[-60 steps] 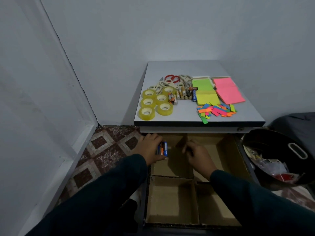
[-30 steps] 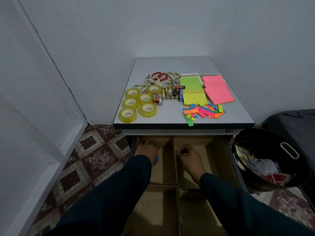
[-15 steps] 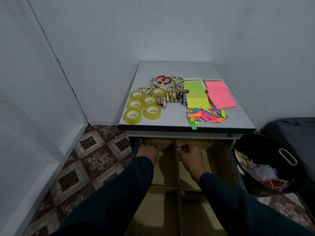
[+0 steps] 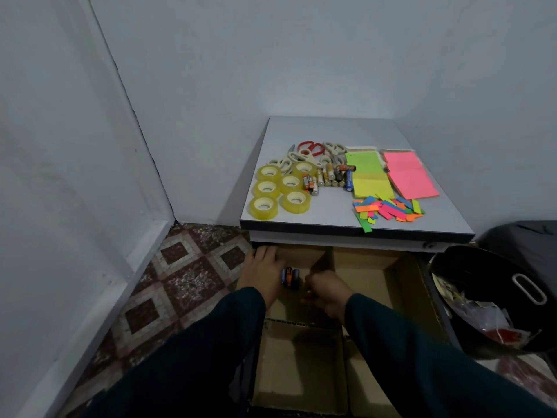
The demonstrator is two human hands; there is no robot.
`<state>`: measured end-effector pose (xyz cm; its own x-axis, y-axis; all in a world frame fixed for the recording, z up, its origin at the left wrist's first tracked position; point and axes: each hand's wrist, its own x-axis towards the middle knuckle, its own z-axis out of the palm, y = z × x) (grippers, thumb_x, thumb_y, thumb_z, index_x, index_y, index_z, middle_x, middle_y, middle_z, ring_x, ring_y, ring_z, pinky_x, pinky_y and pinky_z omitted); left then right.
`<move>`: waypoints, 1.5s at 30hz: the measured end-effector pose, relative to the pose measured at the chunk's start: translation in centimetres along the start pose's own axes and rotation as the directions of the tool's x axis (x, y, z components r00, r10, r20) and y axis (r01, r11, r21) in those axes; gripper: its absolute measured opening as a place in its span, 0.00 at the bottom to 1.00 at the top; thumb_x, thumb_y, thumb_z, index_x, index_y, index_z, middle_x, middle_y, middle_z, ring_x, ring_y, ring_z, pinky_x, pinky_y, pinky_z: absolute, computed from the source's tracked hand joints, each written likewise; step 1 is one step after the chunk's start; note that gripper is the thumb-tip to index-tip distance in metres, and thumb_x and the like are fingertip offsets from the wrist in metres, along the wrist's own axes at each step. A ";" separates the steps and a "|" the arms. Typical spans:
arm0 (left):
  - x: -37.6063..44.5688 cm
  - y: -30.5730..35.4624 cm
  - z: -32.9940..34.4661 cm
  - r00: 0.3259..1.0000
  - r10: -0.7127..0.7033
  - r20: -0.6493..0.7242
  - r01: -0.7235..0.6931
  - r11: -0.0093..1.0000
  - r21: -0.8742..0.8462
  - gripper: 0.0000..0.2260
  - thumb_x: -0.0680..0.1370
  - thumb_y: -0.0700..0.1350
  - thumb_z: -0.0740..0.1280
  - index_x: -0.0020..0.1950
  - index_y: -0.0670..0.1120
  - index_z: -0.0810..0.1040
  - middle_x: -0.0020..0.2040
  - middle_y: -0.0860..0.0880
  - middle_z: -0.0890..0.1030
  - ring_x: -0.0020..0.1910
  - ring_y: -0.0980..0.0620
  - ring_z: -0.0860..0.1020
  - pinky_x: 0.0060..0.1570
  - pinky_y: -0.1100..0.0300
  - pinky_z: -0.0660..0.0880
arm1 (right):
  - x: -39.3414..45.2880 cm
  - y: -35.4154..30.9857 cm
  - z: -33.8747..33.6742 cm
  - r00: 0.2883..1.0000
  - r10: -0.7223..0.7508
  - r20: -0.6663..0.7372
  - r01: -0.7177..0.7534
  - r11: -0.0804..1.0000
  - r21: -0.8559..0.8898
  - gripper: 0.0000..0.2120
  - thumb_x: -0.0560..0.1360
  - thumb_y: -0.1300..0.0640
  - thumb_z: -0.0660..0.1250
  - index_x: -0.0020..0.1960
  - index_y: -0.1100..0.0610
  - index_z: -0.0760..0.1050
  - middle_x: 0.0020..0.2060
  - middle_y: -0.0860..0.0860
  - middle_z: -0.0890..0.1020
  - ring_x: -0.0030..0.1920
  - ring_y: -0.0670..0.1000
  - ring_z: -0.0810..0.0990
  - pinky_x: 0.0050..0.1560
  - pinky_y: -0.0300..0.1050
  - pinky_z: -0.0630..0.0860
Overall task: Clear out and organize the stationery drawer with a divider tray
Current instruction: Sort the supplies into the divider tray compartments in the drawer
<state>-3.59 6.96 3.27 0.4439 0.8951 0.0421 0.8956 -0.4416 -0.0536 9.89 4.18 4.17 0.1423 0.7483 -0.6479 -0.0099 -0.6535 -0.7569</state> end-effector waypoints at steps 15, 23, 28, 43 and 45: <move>-0.7 -0.2 1.0 0.990 -0.142 -0.024 0.135 0.973 -0.189 0.21 0.78 0.44 0.57 0.72 0.48 0.63 0.73 0.48 0.59 0.70 0.47 0.59 0.67 0.54 0.55 | 4.6 1.4 2.1 0.988 0.122 -0.094 -0.097 0.967 0.235 0.17 0.79 0.69 0.55 0.66 0.66 0.69 0.58 0.63 0.76 0.49 0.56 0.78 0.43 0.47 0.78; -0.5 0.2 0.8 0.986 -0.163 -0.034 0.156 0.974 -0.166 0.23 0.76 0.43 0.60 0.71 0.46 0.63 0.71 0.46 0.61 0.68 0.46 0.62 0.67 0.54 0.55 | 5.1 0.9 2.1 0.990 0.116 -0.085 -0.098 0.977 0.189 0.14 0.80 0.65 0.56 0.64 0.66 0.72 0.57 0.63 0.78 0.52 0.58 0.78 0.48 0.50 0.78; -0.4 0.3 0.8 0.984 -0.174 -0.025 0.167 0.972 -0.166 0.23 0.77 0.43 0.60 0.72 0.45 0.62 0.71 0.45 0.61 0.68 0.45 0.61 0.68 0.52 0.54 | 4.8 0.4 2.4 0.992 0.110 -0.055 -0.094 0.967 0.237 0.11 0.80 0.66 0.55 0.58 0.65 0.73 0.46 0.60 0.78 0.45 0.56 0.78 0.46 0.50 0.78; -0.6 -0.9 -0.7 0.990 -0.126 -0.070 0.106 0.966 -0.237 0.18 0.79 0.49 0.57 0.69 0.48 0.66 0.66 0.49 0.69 0.64 0.49 0.67 0.62 0.56 0.64 | 1.3 -1.3 -0.5 0.996 -0.086 0.010 0.087 0.995 -0.055 0.07 0.78 0.65 0.60 0.56 0.62 0.72 0.50 0.58 0.78 0.52 0.56 0.78 0.58 0.52 0.77; -0.9 -0.8 -1.6 0.986 -0.129 -0.105 0.096 0.955 -0.280 0.16 0.79 0.48 0.58 0.66 0.48 0.69 0.63 0.49 0.72 0.61 0.49 0.69 0.59 0.56 0.68 | -0.2 -2.1 -1.0 0.991 -0.129 0.025 0.131 0.989 -0.063 0.07 0.79 0.65 0.59 0.56 0.61 0.71 0.51 0.59 0.78 0.48 0.53 0.78 0.48 0.46 0.78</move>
<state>-4.68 6.42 4.92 0.3249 0.9333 0.1531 0.9062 -0.3535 0.2322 10.88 5.26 5.98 0.1181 0.8291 -0.5465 0.0716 -0.5561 -0.8281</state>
